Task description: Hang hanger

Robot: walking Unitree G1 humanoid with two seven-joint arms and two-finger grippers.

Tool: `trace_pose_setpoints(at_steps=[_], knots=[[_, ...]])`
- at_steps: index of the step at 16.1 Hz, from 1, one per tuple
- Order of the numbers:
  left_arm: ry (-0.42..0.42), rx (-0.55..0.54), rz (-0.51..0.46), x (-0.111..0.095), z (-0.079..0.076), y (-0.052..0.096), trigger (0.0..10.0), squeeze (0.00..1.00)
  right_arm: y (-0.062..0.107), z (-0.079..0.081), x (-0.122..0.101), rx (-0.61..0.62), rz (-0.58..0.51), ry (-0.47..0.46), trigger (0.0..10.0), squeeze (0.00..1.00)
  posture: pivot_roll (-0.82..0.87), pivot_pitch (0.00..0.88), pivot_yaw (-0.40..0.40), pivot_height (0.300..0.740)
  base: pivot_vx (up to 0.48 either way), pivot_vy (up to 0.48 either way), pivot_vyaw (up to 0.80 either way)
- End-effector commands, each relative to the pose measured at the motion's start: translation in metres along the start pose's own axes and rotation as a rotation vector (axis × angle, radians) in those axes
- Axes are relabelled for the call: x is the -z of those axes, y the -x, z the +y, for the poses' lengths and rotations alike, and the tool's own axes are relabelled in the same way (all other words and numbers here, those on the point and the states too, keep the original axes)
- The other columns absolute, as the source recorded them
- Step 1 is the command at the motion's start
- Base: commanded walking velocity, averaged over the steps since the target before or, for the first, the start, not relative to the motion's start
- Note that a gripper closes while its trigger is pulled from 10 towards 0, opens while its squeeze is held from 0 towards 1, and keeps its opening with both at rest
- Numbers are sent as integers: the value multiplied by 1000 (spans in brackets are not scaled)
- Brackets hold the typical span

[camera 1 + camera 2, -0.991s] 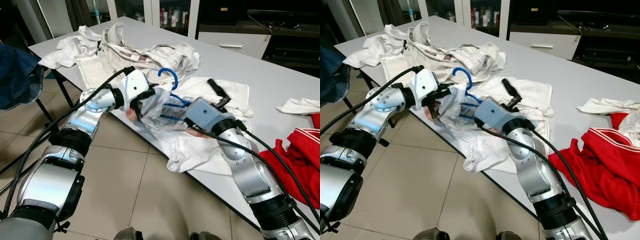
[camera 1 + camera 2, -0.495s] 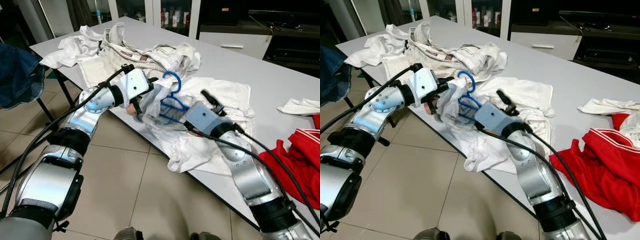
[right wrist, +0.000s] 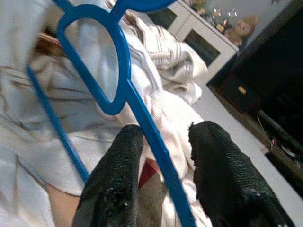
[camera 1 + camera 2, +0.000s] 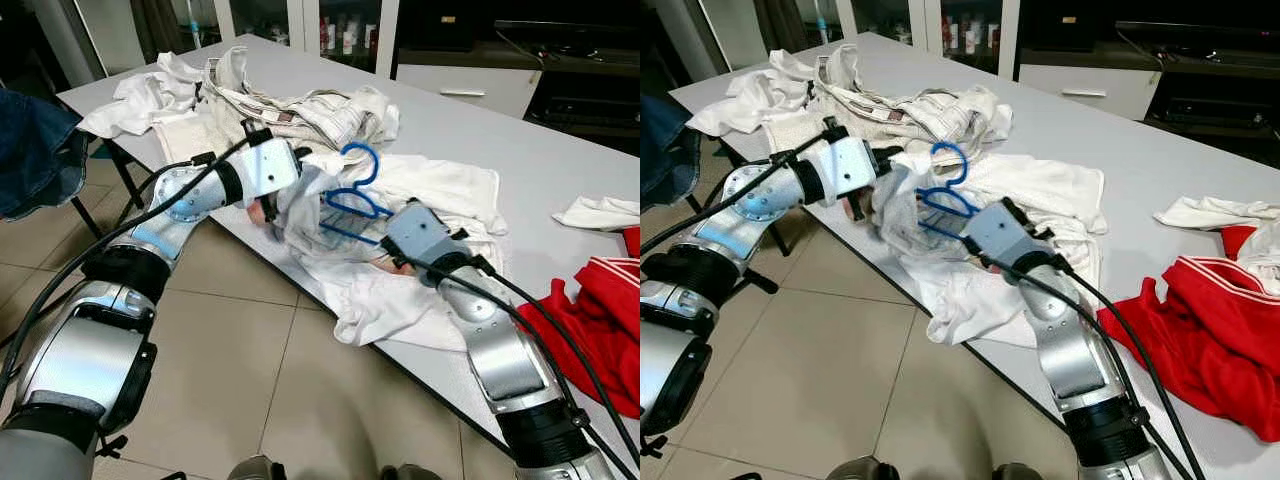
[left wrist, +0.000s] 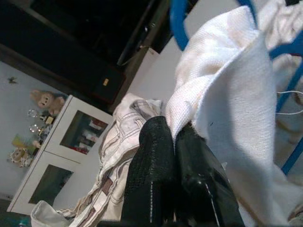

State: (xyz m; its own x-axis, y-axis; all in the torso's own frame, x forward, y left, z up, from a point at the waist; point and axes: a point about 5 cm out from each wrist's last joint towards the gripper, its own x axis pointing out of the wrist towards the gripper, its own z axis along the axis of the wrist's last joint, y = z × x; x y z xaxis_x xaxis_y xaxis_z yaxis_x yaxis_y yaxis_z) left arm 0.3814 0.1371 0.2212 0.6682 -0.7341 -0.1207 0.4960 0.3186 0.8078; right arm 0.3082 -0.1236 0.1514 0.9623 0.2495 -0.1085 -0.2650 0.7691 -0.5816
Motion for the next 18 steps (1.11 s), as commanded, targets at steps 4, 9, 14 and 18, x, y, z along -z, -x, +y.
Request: trace_pose_setpoints(at_steps=[4, 9, 14, 18], knots=[[-92, -21, -41, -10, 9, 1, 10000, 0, -3, -1, -4, 4, 11, -65, 0, 227, -24, 0, 61, 723, 0, 0, 0], [-280, 3, 63, 0, 12, 8, 10000, 0, -3, 0, -2, 15, 33, -131, 0, 149, -21, 0, 65, 723, 0, 0, 0], [-287, -136, 73, 0, 27, 12, 10000, 0, -4, -5, -2, 51, 39, -154, 0, 55, -19, 0, 64, 723, 0, 0, 0], [-311, -149, 98, 4, 24, 10, 10000, 0, -4, -4, -2, 49, 40, -155, 0, 55, -22, 0, 61, 723, 0, 0, 0]])
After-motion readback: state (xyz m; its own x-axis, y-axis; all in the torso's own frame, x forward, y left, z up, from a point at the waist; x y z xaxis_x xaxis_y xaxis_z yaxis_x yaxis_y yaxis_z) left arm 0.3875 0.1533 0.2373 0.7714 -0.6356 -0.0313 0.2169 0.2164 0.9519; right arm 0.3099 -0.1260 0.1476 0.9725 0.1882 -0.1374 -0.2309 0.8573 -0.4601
